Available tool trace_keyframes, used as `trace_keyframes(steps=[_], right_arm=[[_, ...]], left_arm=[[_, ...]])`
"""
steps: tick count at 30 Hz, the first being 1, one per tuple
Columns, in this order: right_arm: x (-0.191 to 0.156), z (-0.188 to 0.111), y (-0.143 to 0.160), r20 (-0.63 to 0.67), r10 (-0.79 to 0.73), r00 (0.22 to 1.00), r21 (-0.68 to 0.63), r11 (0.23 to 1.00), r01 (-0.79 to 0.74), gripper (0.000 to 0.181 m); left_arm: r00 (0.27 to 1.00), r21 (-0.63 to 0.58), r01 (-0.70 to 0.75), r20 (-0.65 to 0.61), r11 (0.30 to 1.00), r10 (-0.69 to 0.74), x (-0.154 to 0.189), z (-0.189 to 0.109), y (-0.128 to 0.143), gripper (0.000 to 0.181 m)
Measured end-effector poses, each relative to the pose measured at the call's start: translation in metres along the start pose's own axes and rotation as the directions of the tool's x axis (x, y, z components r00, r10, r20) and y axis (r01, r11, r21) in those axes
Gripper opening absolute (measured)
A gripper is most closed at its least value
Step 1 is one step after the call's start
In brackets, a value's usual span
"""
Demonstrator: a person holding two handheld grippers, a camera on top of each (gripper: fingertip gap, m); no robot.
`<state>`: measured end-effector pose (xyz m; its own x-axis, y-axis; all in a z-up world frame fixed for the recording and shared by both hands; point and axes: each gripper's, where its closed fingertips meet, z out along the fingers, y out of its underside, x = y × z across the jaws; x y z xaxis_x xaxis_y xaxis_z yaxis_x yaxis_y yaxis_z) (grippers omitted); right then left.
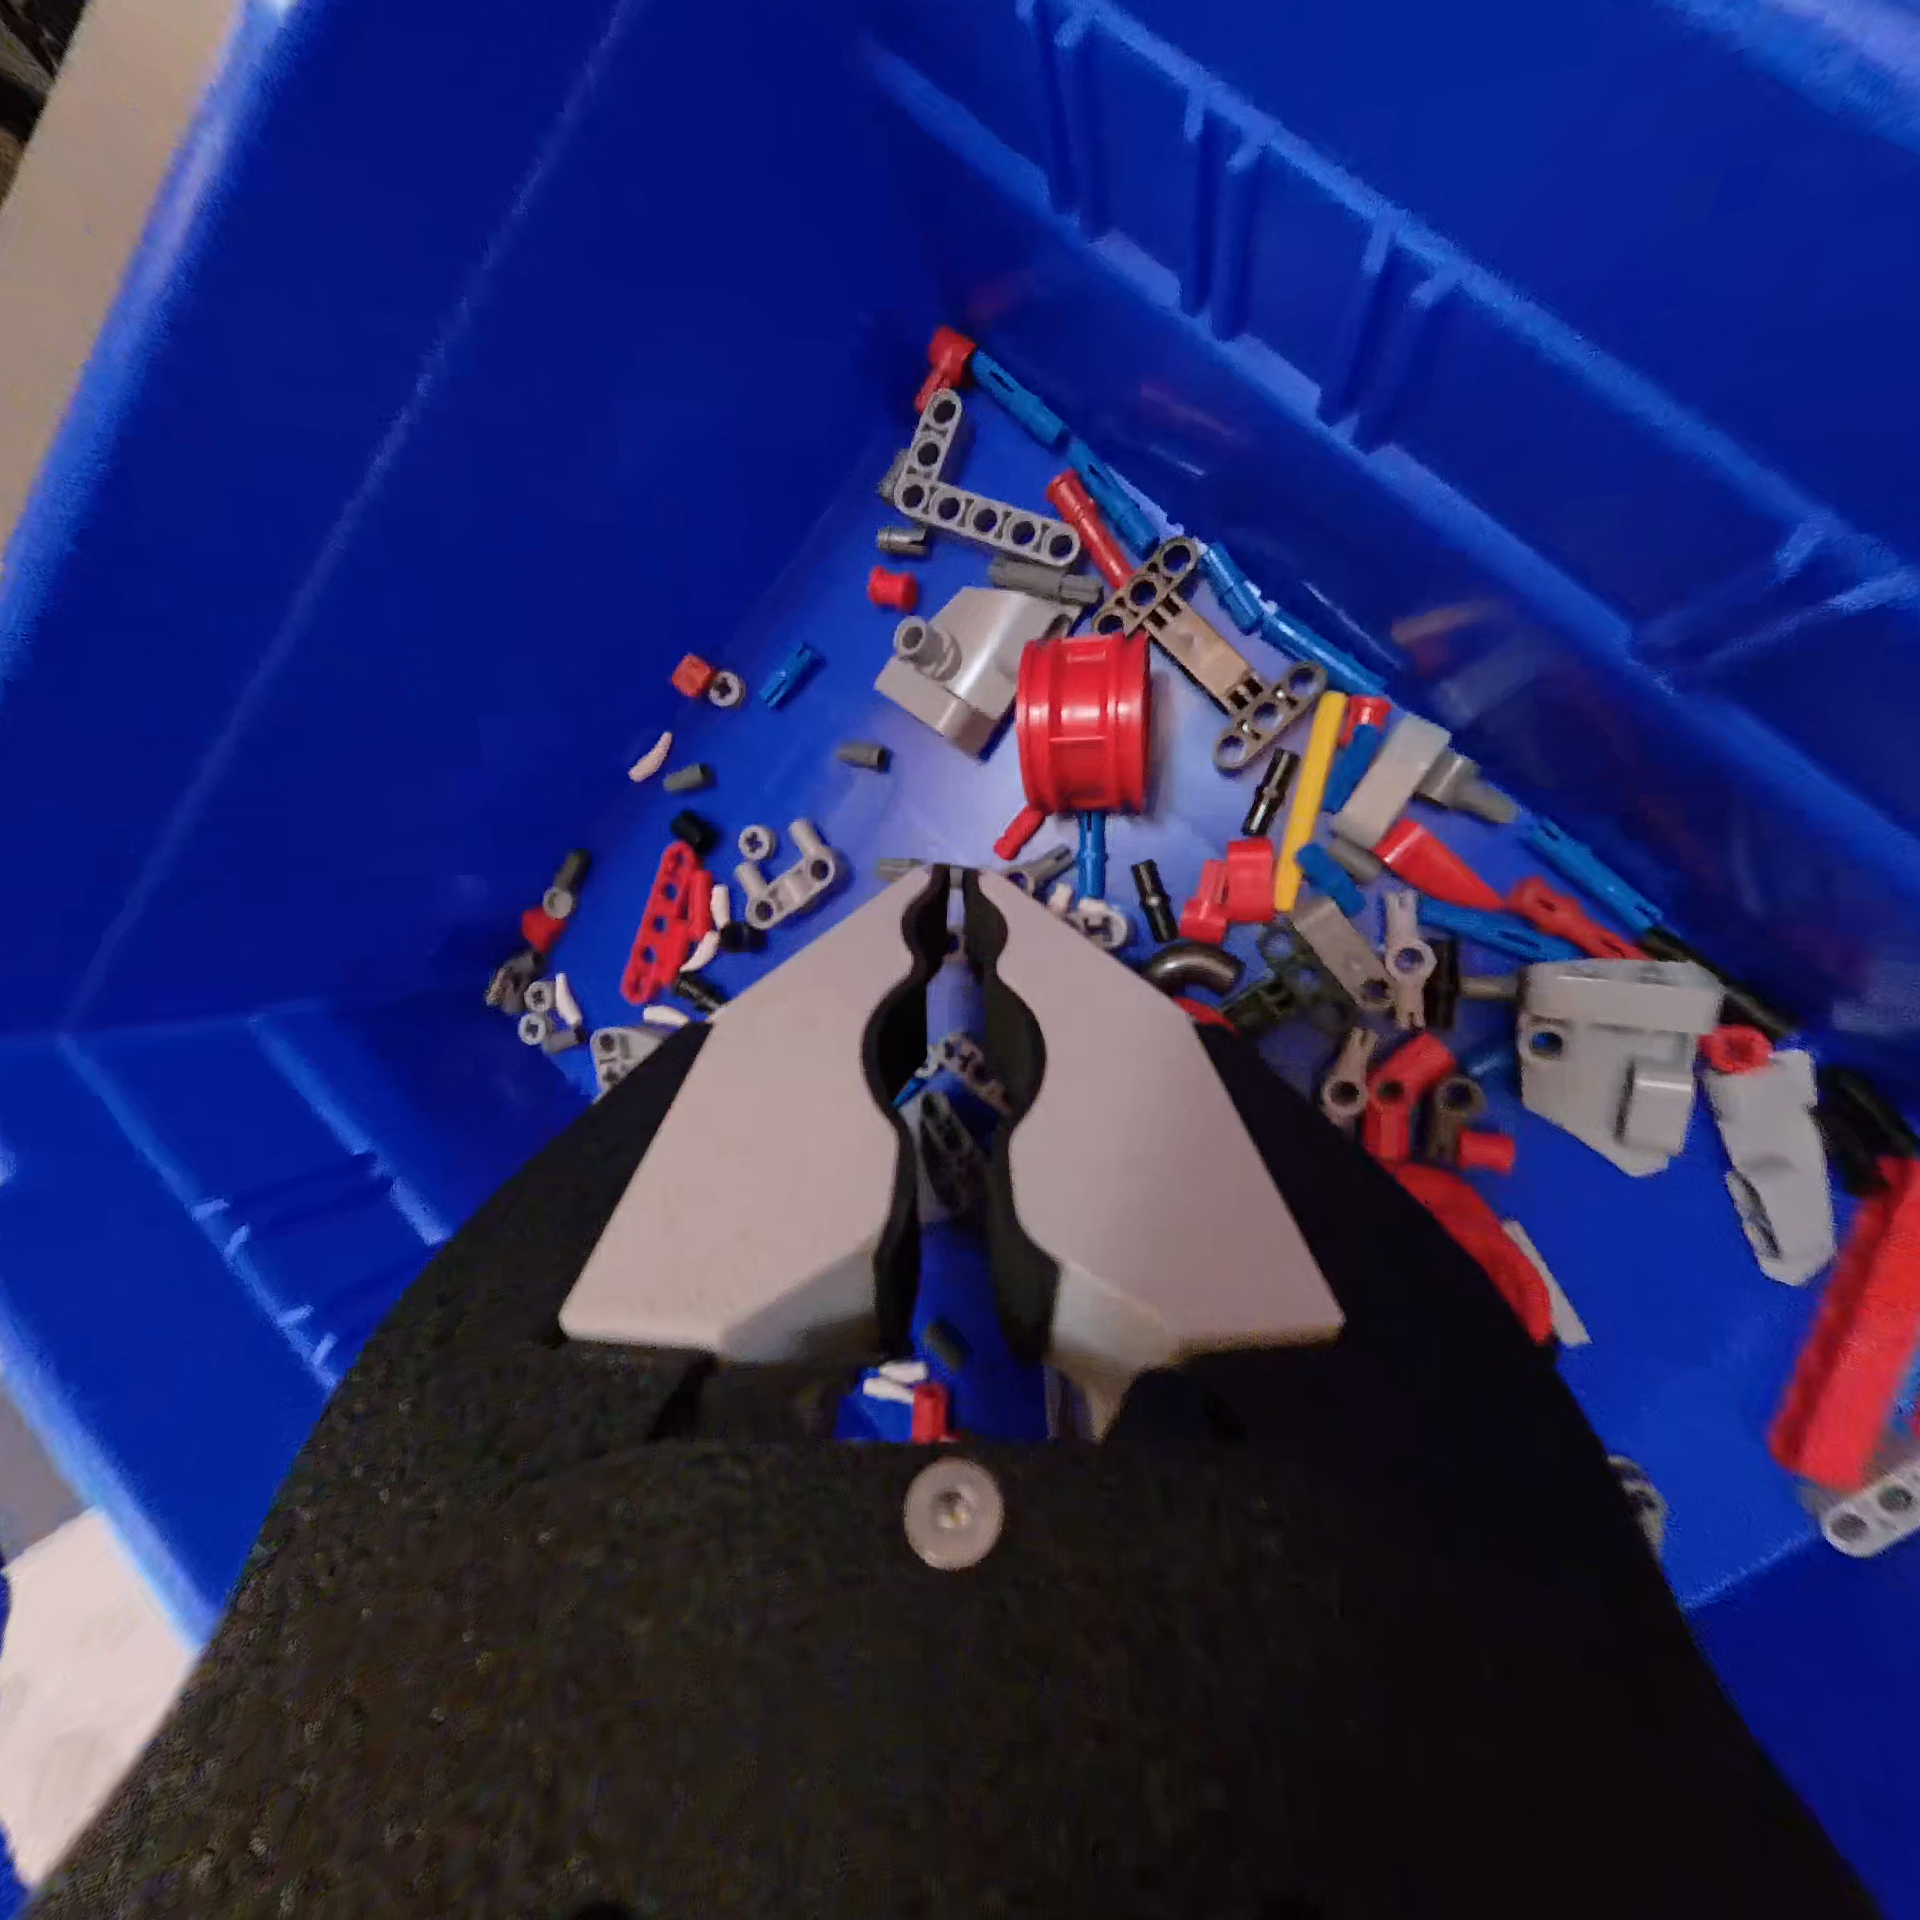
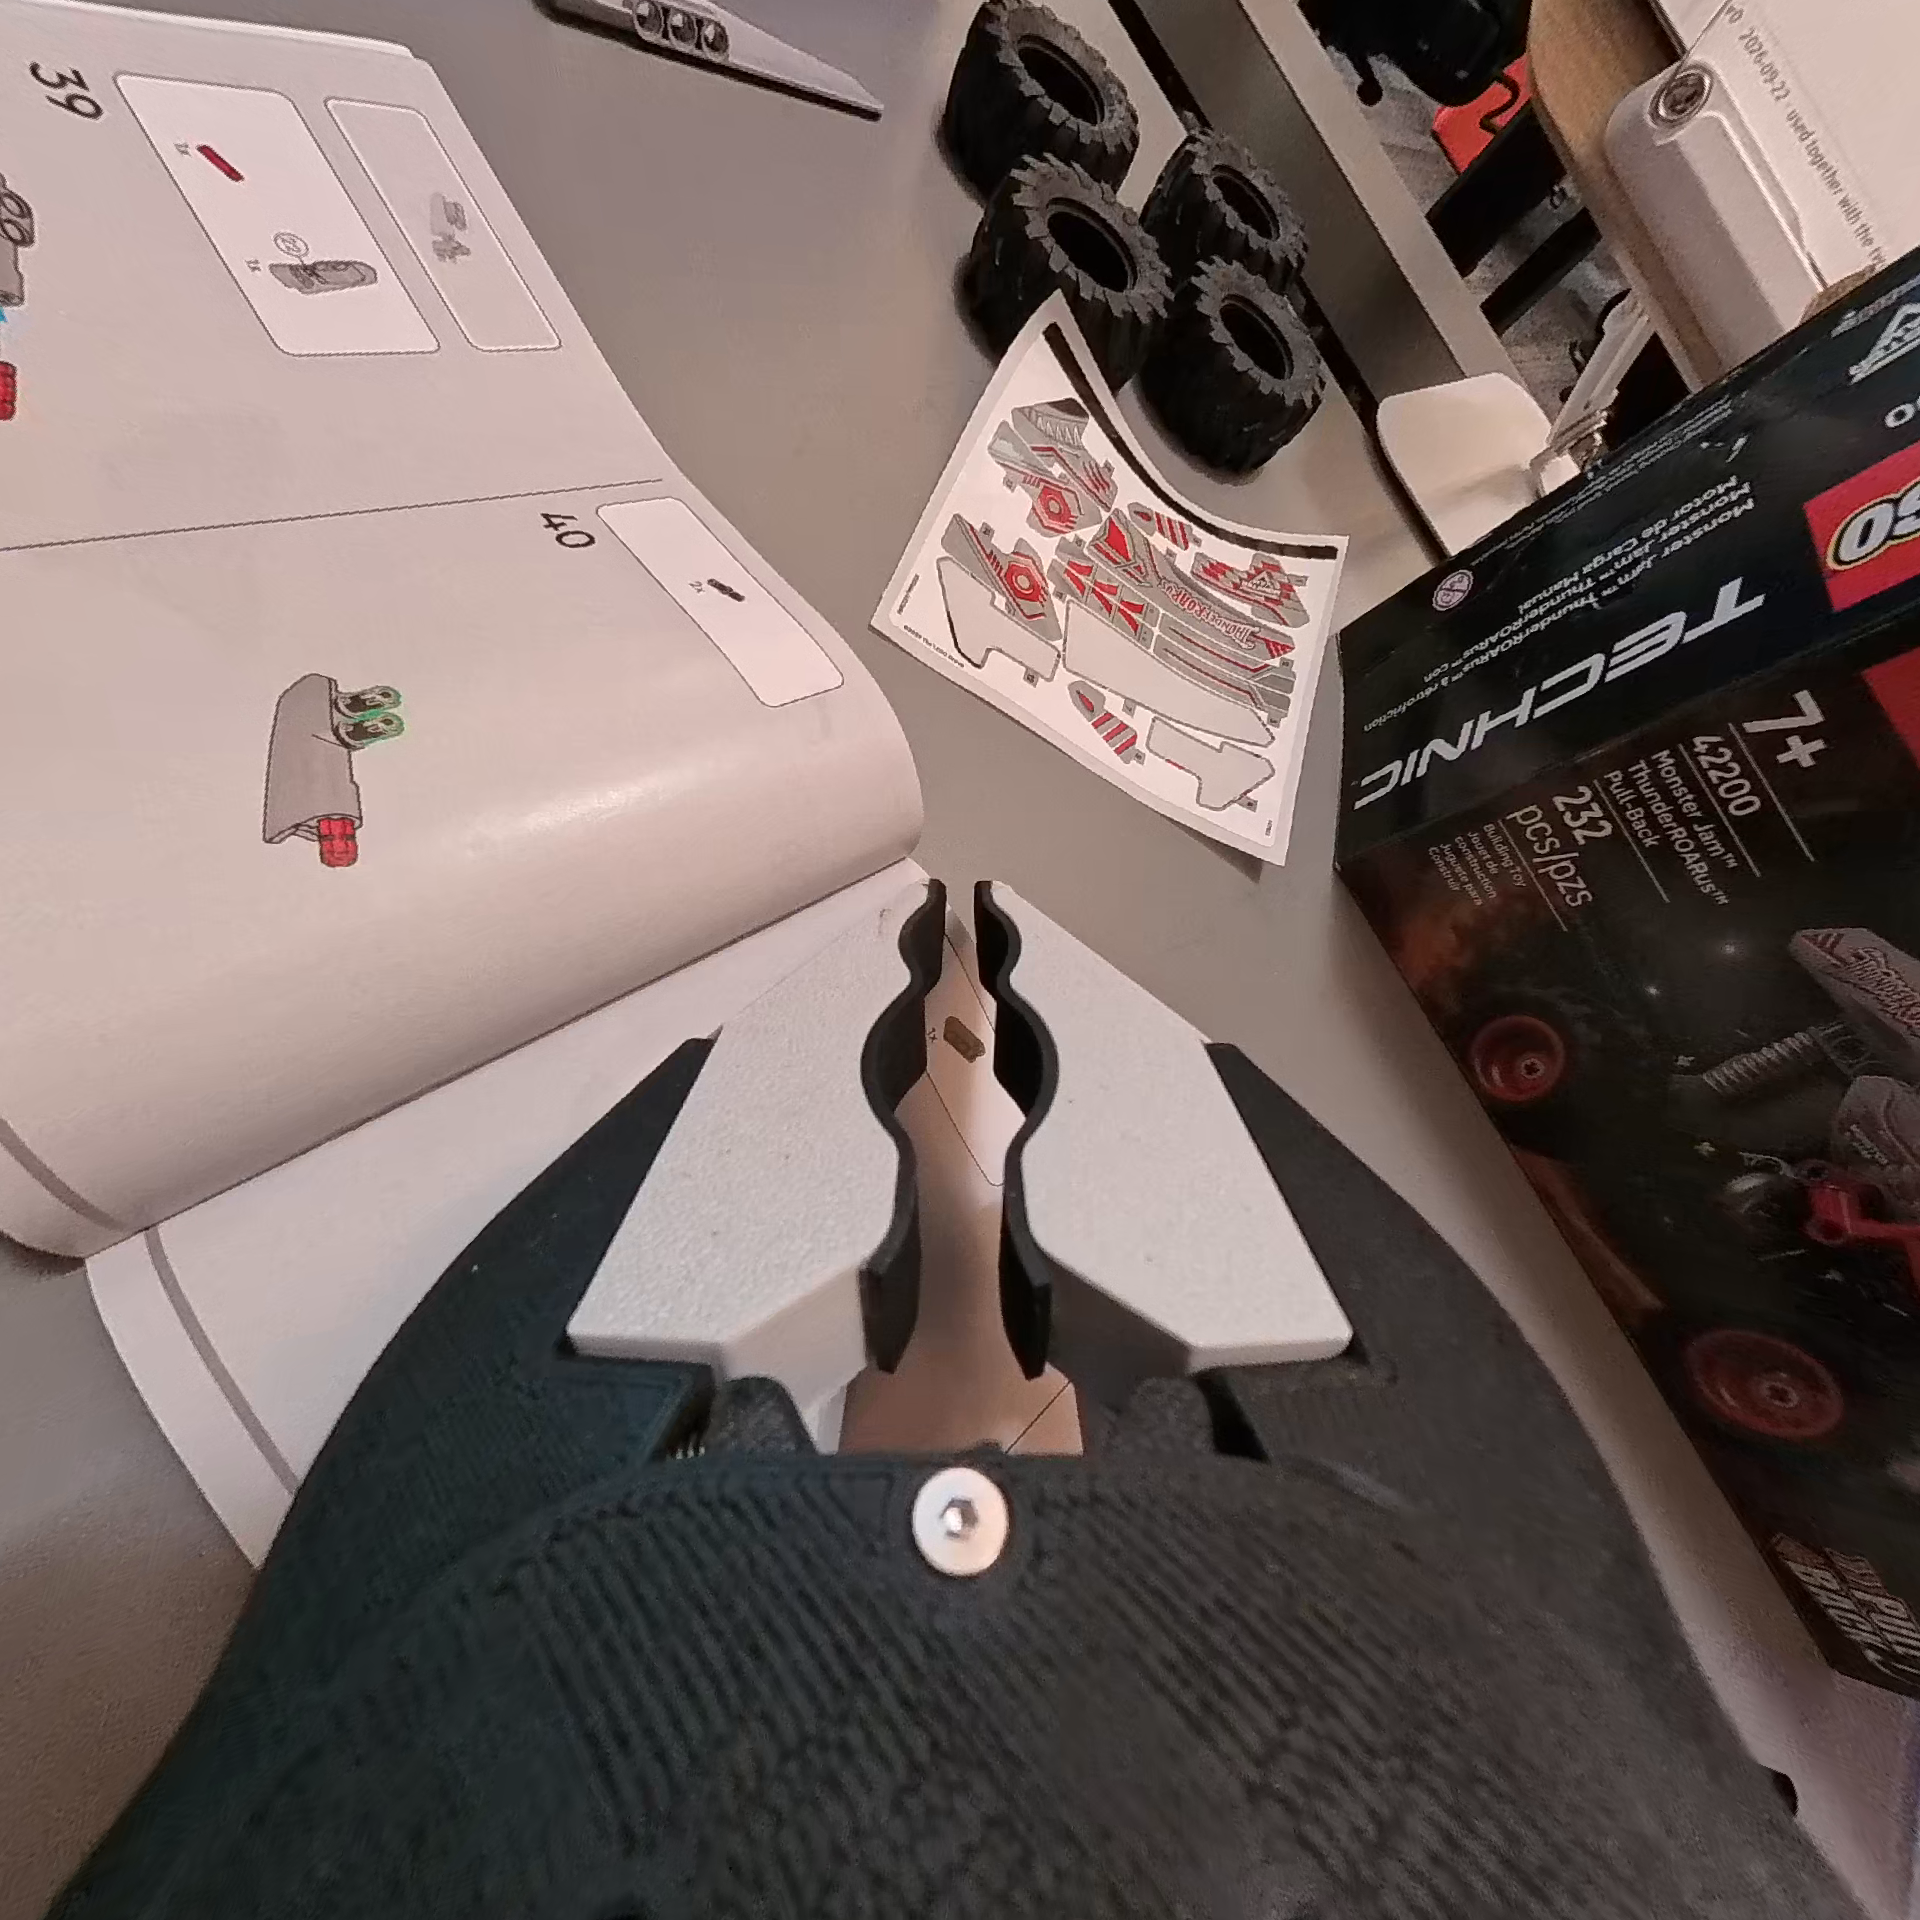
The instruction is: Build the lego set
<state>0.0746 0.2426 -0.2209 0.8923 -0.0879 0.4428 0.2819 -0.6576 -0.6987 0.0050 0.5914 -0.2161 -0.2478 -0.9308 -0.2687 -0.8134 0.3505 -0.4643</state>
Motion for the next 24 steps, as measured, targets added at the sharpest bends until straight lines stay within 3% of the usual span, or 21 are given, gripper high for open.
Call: trace_keyframes(steps=[4,7,11,15,17,19,22,24], right_arm=[[0.0,0.0,0.0,0.003,0.005,1.0,-0.001,1.0,-0.005,0.004],[0.0,0.0,0.0,-0.003,-0.002,1.0,-0.001,1.0,0.002,0.003],[0.0,0.0,0.0,-0.005,-0.009,1.0,0.0,1.0,0.009,0.003],[-0.001,0.0,0.0,-0.001,-0.012,1.0,0.0,1.0,0.012,0.001],[-0.001,0.0,0.0,0.0,-0.01,1.0,0.0,1.0,0.01,0.001],[-0.001,0.0,0.0,-0.001,-0.01,1.0,0.0,1.0,0.01,0.001],[-0.001,0.0,0.0,0.0,-0.01,1.0,0.0,1.0,0.01,0.001],[-0.001,0.0,0.0,0.0,-0.008,1.0,0.0,1.0,0.008,0.001]], left_arm=[[0.995,0.202,-0.042,0.096,0.979,0.023,-0.013,-0.008,-0.036,0.021],[0.981,0.152,-0.029,0.193,0.988,-0.001,-0.029,-0.007,-0.029,0.033],[0.939,0.212,0.146,0.277,0.966,-0.203,-0.063,-0.062,-0.025,0.031],[0.915,0.102,0.196,0.337,0.975,-0.22,-0.076,-0.101,0.012,0.032],[0.926,0.085,0.227,0.291,0.97,-0.242,-0.07,-0.103,0.016,0.032],[0.959,0.037,0.189,0.208,0.981,-0.192,-0.053,-0.094,0.018,0.031],[0.997,-0.172,0.076,0.034,0.982,-0.071,-0.012,-0.067,0.037,0.035],[0.998,-0.272,-0.024,0.046,0.962,0.038,-0.008,-0.053,0.047,0.038]])
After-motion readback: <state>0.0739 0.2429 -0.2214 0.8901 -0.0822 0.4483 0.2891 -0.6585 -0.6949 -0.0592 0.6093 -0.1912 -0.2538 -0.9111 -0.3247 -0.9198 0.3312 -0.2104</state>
